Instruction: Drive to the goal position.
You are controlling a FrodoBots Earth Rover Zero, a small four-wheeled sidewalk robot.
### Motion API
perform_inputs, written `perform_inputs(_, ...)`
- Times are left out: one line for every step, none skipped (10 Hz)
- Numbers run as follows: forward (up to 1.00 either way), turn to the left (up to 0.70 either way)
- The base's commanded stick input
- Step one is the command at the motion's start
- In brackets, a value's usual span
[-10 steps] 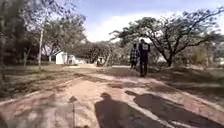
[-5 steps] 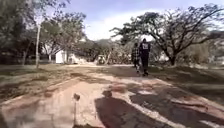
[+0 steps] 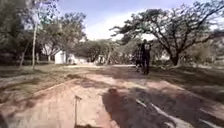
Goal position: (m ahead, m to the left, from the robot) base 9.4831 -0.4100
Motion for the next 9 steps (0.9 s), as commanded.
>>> perform_inputs(0.85, 0.0)
perform_inputs(0.85, 0.0)
perform_inputs(0.85, 0.0)
perform_inputs(0.85, 0.0)
perform_inputs(0.85, 0.0)
perform_inputs(0.85, 0.0)
perform_inputs(0.85, 0.0)
perform_inputs(0.85, 0.0)
perform_inputs(0.85, 0.0)
